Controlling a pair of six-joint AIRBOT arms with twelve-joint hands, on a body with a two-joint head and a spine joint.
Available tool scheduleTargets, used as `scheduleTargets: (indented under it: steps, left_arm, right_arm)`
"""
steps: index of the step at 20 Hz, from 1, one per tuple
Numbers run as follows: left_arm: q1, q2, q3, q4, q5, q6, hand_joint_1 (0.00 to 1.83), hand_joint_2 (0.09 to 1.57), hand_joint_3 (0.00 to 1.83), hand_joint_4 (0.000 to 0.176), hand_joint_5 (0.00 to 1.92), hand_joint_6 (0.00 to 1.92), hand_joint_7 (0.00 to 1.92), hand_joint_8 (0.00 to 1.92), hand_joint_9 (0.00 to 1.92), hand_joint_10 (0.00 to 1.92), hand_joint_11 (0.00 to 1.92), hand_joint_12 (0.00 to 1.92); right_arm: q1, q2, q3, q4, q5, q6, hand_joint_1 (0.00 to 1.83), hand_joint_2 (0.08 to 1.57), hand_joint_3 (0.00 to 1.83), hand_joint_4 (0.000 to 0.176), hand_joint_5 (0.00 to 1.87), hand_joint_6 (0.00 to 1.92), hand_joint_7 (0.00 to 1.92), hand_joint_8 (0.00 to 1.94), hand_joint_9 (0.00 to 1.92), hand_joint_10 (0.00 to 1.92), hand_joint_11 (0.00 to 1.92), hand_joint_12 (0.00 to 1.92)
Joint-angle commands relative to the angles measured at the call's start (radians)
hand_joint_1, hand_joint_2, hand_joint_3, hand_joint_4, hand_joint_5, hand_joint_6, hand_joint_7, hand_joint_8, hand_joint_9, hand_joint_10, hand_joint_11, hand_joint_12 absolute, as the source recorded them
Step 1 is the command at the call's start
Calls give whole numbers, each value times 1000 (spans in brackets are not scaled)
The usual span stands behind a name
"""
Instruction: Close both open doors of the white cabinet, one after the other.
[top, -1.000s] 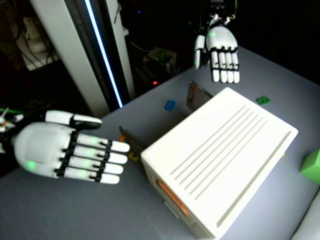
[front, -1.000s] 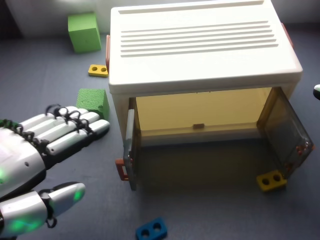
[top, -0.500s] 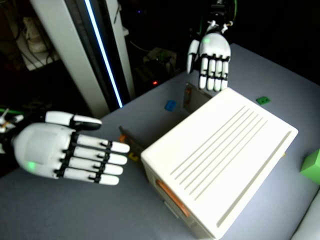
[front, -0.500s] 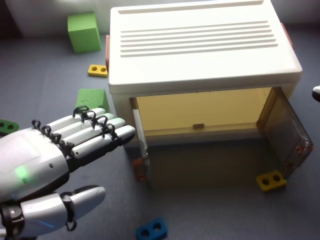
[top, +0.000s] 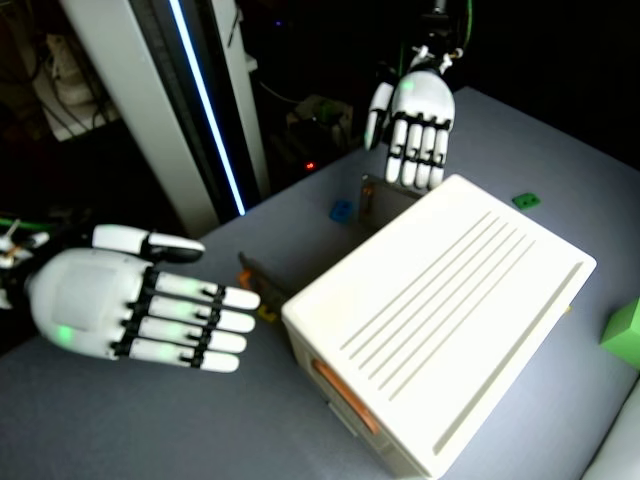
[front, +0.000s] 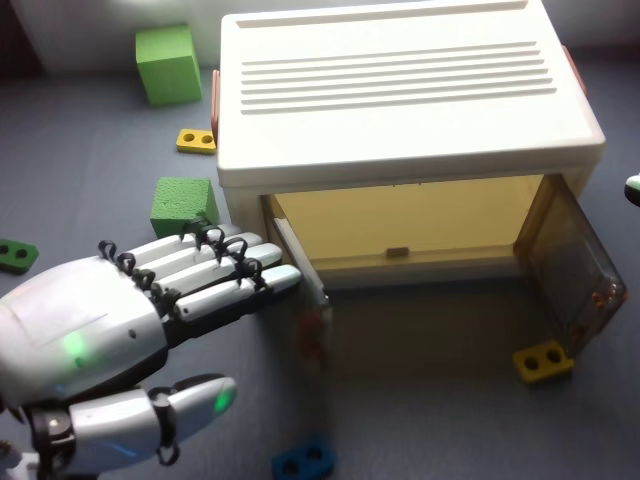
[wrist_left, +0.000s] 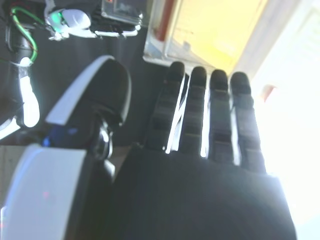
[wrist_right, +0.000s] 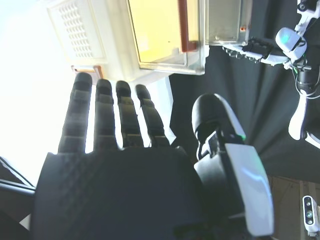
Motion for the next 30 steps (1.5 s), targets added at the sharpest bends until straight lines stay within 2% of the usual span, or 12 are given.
scheduleTargets:
  steps: [1, 7, 10, 14, 16, 19, 21, 23, 24, 25, 26, 30]
  left_arm:
    - [-17, -3, 2, 7, -112, -8, 0, 1571, 181, 0, 57, 0, 35, 5, 38, 10, 56, 34]
    - [-74, -27, 23, 58, -71, -31, 0, 1571, 189, 0, 39, 3, 17, 1, 26, 0, 51, 43]
    - [-98, -39, 33, 68, -64, -31, 0, 1571, 150, 0, 0, 0, 0, 0, 0, 0, 5, 30]
    - [-128, -55, 50, 76, -45, -31, 0, 1571, 194, 0, 25, 6, 27, 8, 40, 10, 36, 57]
    - [-141, -64, 57, 77, -43, -30, 0, 1571, 186, 0, 91, 1, 91, 1, 94, 1, 23, 188]
    - [-175, -76, 71, 89, -30, -30, 0, 1571, 189, 0, 100, 2, 76, 1, 60, 2, 0, 183]
    - [-188, -76, 74, 97, -23, -30, 0, 1571, 220, 0, 71, 0, 61, 0, 72, 1, 0, 263]
    - [-187, -70, 71, 96, -27, -30, 0, 1571, 229, 0, 44, 0, 24, 2, 38, 1, 0, 211]
    - [-181, -63, 66, 96, -29, -30, 0, 1571, 210, 0, 10, 0, 4, 0, 7, 0, 0, 109]
    - [-174, -55, 60, 95, -30, -30, 0, 1571, 202, 0, 39, 2, 40, 1, 36, 2, 0, 167]
    - [-157, -41, 51, 84, -34, -30, 0, 1571, 188, 0, 32, 0, 27, 0, 38, 1, 0, 232]
    - [-75, -2, 28, -18, -60, 7, 0, 1571, 206, 0, 36, 2, 0, 0, 11, 0, 0, 213]
  right_arm:
    - [3, 1, 3, 25, 121, 8, 0, 1458, 9, 0, 36, 4, 14, 3, 0, 0, 54, 11]
    - [3, 1, 3, 28, 122, 8, 0, 1459, 6, 0, 52, 6, 26, 4, 3, 1, 84, 20]
    - [3, 1, 4, 28, 122, 9, 0, 1462, 5, 0, 59, 7, 27, 3, 9, 3, 92, 20]
    - [3, 2, 8, 28, 121, 12, 0, 1451, 0, 1, 64, 5, 21, 0, 0, 0, 85, 11]
    - [3, 2, 10, 28, 121, 15, 0, 1446, 0, 0, 55, 0, 0, 0, 0, 0, 63, 1]
    - [-1, 2, 10, 27, 121, 19, 0, 1417, 0, 0, 59, 3, 23, 9, 0, 0, 48, 0]
    - [-3, 2, 11, 26, 121, 22, 0, 1417, 0, 5, 56, 0, 23, 5, 0, 0, 57, 5]
    - [-3, 3, 11, 25, 121, 24, 0, 1409, 0, 0, 64, 4, 18, 3, 0, 0, 74, 12]
    - [-4, 3, 11, 24, 121, 26, 0, 1405, 0, 0, 65, 4, 13, 0, 0, 0, 77, 12]
    - [-4, 4, 10, 22, 121, 28, 0, 1422, 0, 7, 57, 0, 2, 0, 0, 0, 63, 5]
    - [-5, 5, 9, 17, 121, 29, 0, 1439, 4, 6, 55, 0, 0, 0, 0, 0, 64, 5]
    - [-7, 10, 9, 2, 111, 29, 0, 1449, 6, 0, 59, 1, 0, 0, 0, 0, 41, 0]
